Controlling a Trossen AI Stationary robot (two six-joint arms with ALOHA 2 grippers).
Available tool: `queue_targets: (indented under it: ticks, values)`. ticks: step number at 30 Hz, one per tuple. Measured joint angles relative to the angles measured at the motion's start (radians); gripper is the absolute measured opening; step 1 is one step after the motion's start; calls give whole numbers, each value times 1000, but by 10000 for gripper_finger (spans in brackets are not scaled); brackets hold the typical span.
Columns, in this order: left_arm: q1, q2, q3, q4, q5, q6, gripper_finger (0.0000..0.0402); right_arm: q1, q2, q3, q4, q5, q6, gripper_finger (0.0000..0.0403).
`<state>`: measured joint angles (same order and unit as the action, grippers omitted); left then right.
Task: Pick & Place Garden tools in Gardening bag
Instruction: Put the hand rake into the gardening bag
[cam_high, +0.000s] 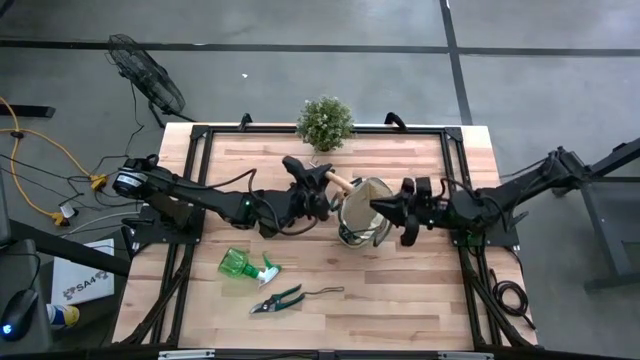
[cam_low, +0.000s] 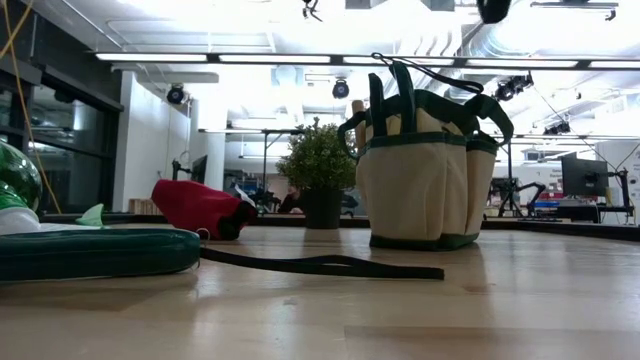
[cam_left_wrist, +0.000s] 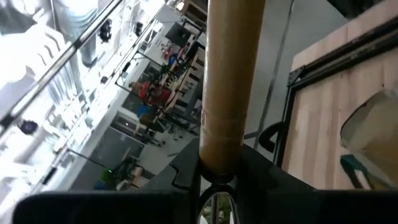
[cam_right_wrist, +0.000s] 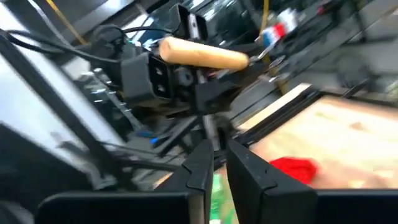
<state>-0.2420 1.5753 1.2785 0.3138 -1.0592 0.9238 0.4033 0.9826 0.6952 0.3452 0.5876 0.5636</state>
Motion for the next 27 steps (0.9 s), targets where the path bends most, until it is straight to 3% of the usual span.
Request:
queue_targets:
  ticks: [3, 11, 22, 27]
  values:
    - [0, 0, 0, -1, 0, -87, 56, 31, 25, 0, 37, 85, -93, 24]
    - [6, 0, 0, -1, 12, -332, 56, 44, 107, 0, 217, 95, -251, 34]
    - [29, 14, -2, -6, 76, -483, 56, 44, 173, 0, 351, 93, -329, 160]
    - [28, 35, -2, -11, 83, -522, 56, 44, 173, 32, 399, 175, -439, 182]
